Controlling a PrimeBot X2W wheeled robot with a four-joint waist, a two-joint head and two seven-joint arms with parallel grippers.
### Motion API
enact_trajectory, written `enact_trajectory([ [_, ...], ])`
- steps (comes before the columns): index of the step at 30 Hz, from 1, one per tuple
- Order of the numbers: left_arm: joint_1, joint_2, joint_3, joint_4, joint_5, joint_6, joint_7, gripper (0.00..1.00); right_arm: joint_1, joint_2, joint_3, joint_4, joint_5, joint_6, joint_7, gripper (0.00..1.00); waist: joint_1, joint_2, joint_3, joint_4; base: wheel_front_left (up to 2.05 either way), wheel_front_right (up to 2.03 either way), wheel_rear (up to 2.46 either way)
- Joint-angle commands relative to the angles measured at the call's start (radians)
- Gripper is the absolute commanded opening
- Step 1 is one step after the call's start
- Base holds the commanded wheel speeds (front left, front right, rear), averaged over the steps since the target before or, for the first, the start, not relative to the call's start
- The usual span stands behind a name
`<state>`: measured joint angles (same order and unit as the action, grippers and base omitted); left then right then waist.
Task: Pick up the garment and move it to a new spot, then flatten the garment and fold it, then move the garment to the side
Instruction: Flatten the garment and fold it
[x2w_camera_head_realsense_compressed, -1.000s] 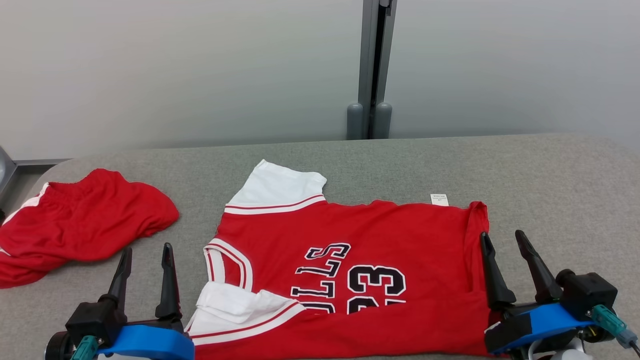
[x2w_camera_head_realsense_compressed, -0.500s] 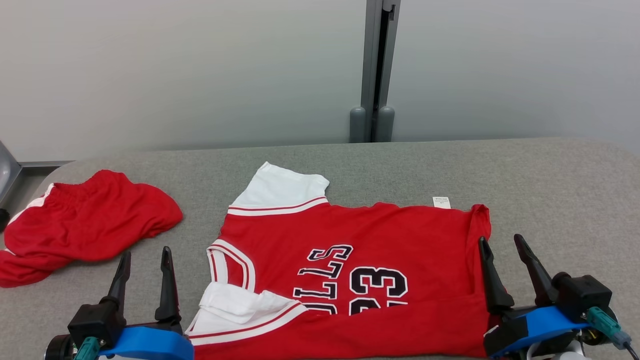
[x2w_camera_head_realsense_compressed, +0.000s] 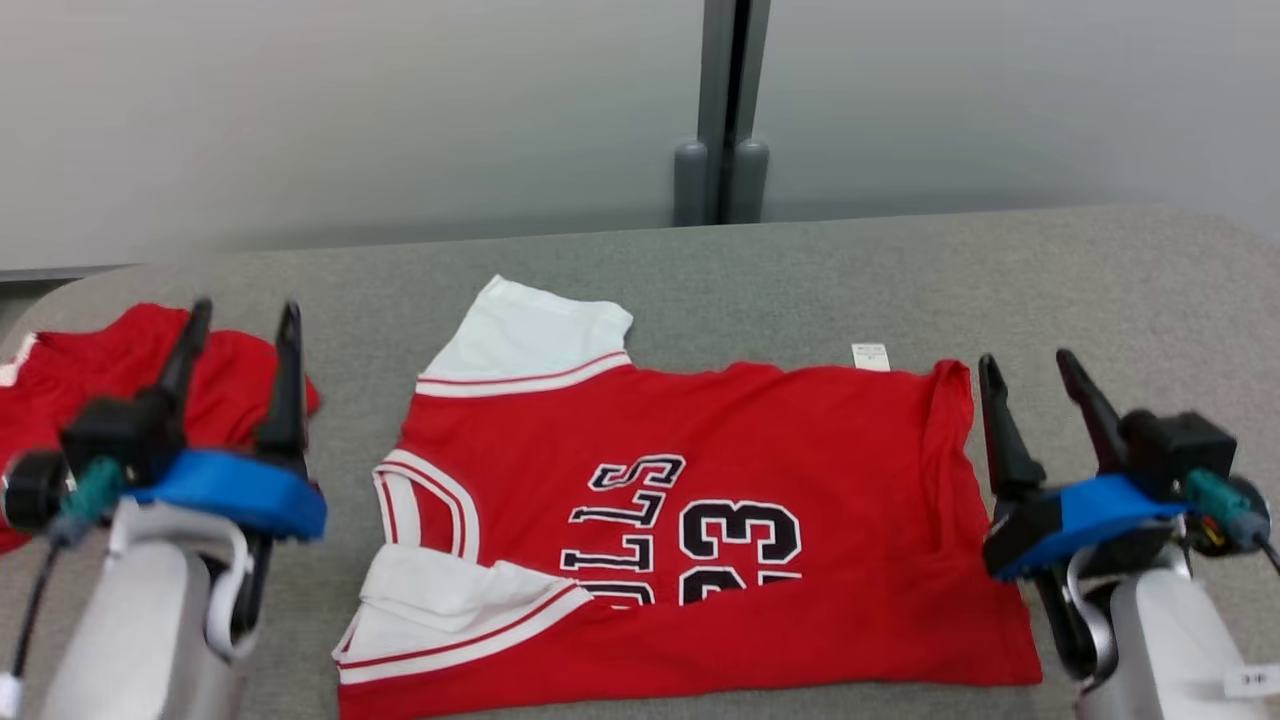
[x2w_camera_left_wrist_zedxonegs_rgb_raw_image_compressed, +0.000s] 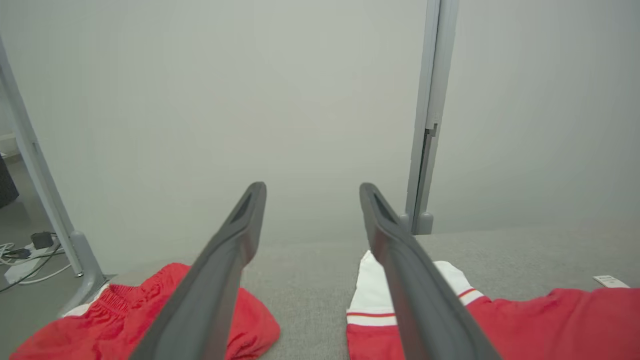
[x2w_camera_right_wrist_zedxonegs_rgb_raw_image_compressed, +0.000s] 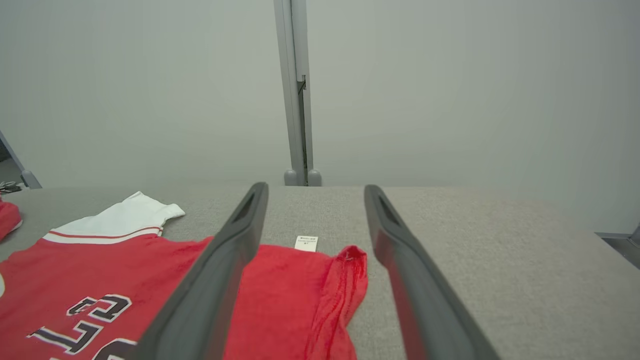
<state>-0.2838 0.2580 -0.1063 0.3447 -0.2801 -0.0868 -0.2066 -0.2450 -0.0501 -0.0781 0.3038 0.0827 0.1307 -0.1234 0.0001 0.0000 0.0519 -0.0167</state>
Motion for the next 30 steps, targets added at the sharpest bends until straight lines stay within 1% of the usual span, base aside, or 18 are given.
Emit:
enact_trajectory([
  [1, -0.098, 0.021, -0.009, 0.013, -0.009, -0.016, 0.029, 1.00, -0.063, -0.001, -0.002, 0.001, -0.016, 0.000, 0.013, 1.00, -0.0001, 0.0000, 0.046, -0.002, 0.00, 0.00, 0.00],
  [5, -0.289, 0.068, -0.032, 0.048, -0.044, -0.037, 0.092, 1.00, -0.177, -0.001, 0.006, 0.004, -0.034, 0.000, 0.036, 1.00, -0.0001, 0.0000, 0.147, -0.030, 0.00, 0.00, 0.00],
  [9, -0.463, 0.118, -0.081, 0.092, -0.084, -0.044, 0.156, 1.00, -0.271, -0.001, 0.029, 0.006, -0.029, 0.000, 0.044, 1.00, -0.0001, 0.0000, 0.246, -0.061, 0.00, 0.00, 0.00],
  [15, -0.649, 0.181, -0.233, 0.186, -0.193, -0.044, 0.241, 1.00, -0.360, -0.001, 0.062, 0.018, -0.014, 0.000, 0.022, 1.00, -0.0001, 0.0000, 0.354, -0.103, 0.00, 0.00, 0.00],
  [19, -0.718, 0.213, -0.346, 0.251, -0.264, -0.044, 0.292, 1.00, -0.399, -0.002, 0.081, 0.020, -0.004, 0.000, 0.012, 1.00, -0.0001, 0.0000, 0.409, -0.133, 0.00, 0.00, 0.00],
  [25, -0.772, 0.252, -0.481, 0.329, -0.374, -0.044, 0.362, 1.00, -0.438, -0.001, 0.100, 0.010, 0.007, 0.000, 0.000, 1.00, -0.0001, 0.0000, 0.475, -0.175, 0.00, 0.00, 0.00],
  [30, -0.794, 0.278, -0.567, 0.386, -0.454, -0.044, 0.411, 1.00, -0.443, -0.001, 0.106, 0.005, 0.013, 0.000, -0.004, 1.00, -0.0001, 0.0000, 0.494, -0.195, 0.00, 0.00, 0.00],
])
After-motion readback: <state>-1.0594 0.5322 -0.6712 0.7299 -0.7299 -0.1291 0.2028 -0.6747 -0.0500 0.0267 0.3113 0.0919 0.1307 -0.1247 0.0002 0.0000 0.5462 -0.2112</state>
